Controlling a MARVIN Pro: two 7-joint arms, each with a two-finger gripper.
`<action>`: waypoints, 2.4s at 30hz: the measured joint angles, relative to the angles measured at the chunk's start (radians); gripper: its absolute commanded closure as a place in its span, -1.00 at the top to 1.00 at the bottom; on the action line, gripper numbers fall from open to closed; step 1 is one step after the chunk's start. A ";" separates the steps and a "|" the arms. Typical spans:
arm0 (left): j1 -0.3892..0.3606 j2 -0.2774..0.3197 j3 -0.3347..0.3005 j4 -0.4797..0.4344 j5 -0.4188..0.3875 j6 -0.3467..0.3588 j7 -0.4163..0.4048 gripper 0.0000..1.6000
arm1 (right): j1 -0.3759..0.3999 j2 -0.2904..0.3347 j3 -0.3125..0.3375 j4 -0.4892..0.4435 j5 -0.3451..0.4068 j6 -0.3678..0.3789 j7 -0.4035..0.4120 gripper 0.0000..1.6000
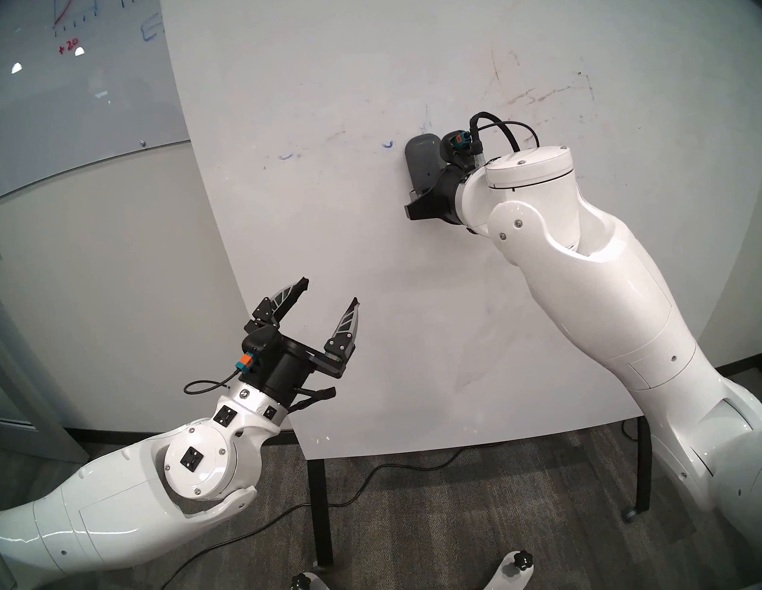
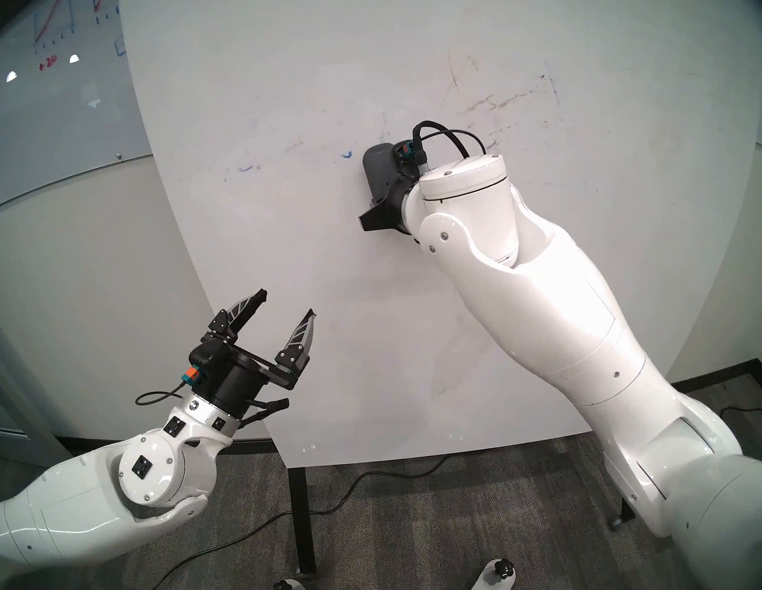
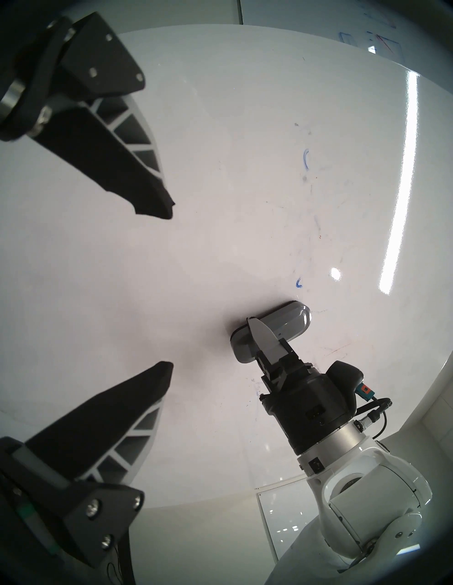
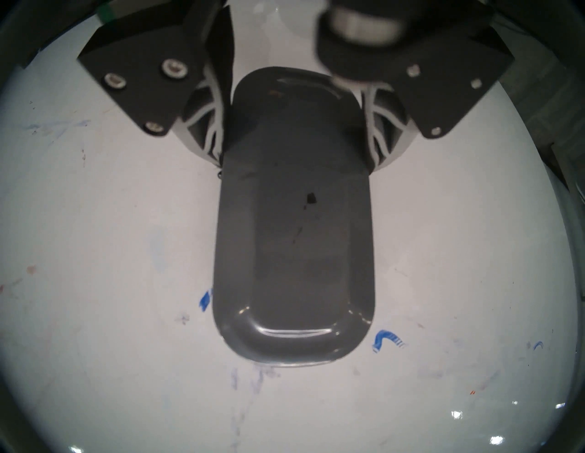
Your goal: Erase all marks on the whiteboard with the eraser
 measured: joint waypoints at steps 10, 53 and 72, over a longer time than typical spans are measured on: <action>0.000 0.000 0.000 0.000 0.000 0.000 0.000 1.00 | 0.004 -0.003 -0.024 0.018 -0.012 0.000 -0.021 -1.00; 0.000 0.000 0.000 0.000 0.000 0.000 0.000 1.00 | 0.007 -0.005 0.091 0.010 0.177 0.000 -0.042 -1.00; 0.000 0.000 0.000 0.000 0.000 0.000 0.000 1.00 | 0.017 0.012 0.002 0.042 0.174 -0.005 -0.080 -1.00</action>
